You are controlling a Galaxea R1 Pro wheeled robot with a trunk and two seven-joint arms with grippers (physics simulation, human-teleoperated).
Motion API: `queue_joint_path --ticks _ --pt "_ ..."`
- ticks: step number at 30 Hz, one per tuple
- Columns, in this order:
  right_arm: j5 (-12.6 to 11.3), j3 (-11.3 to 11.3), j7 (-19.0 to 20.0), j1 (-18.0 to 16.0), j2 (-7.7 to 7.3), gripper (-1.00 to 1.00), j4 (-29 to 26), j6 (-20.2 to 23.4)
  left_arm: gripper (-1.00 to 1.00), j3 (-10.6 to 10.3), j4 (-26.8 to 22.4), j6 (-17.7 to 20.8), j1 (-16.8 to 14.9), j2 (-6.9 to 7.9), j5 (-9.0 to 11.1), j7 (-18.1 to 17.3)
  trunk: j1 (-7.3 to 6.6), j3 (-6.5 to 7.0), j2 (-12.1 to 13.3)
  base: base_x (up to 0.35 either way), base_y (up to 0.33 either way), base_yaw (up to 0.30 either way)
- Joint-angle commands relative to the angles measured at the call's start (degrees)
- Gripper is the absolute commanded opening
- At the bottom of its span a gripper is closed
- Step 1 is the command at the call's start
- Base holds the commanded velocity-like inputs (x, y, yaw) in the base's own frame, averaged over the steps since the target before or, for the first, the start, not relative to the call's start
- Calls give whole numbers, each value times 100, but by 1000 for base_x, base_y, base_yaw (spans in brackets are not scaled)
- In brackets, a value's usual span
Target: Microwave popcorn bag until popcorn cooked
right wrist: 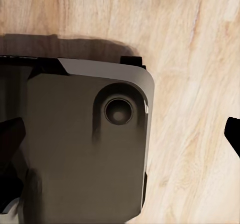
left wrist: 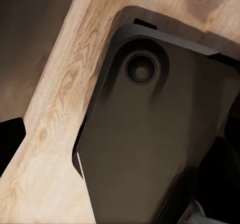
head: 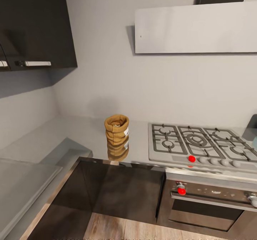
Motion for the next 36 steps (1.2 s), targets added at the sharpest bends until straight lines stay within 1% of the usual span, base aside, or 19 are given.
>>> queue_joint_path --ticks 1,7,11,14,15,19,26,30,36 --pt "37 -48 6 -6 -8 100 18 -33 100 18 -12 -10 2 -3 33 17 0 -15 -4 0 0 0" --pt "37 -48 -8 -6 -11 100 18 -45 100 18 2 -18 2 -10 52 14 0 -70 -4 0 0 0" --pt "39 -48 -125 -6 26 100 18 -46 100 25 16 -20 2 -11 51 -29 0 -106 -4 0 0 0" --pt "37 -48 -194 -6 35 100 18 -55 100 26 43 -25 2 2 51 -361 0 -133 -4 0 0 0" --pt "37 -48 -194 -6 39 100 18 -55 100 26 55 -21 2 12 55 -562 0 -142 -4 0 0 0" --pt "37 -48 -196 -6 29 100 18 -55 100 26 81 -8 2 67 67 -906 0 -179 -4 0 0 0" --pt "37 -48 -194 -6 37 100 18 -55 100 29 105 -12 2 76 69 -964 0 -242 -4 0 0 0" --pt "55 -48 -190 -6 23 100 18 -56 100 27 105 -17 2 69 69 -959 0 -247 -4 0 0 0" --pt "69 -32 -181 -6 45 100 17 -42 100 27 107 -20 2 68 69 -956 0 -248 -4 0 0 0"
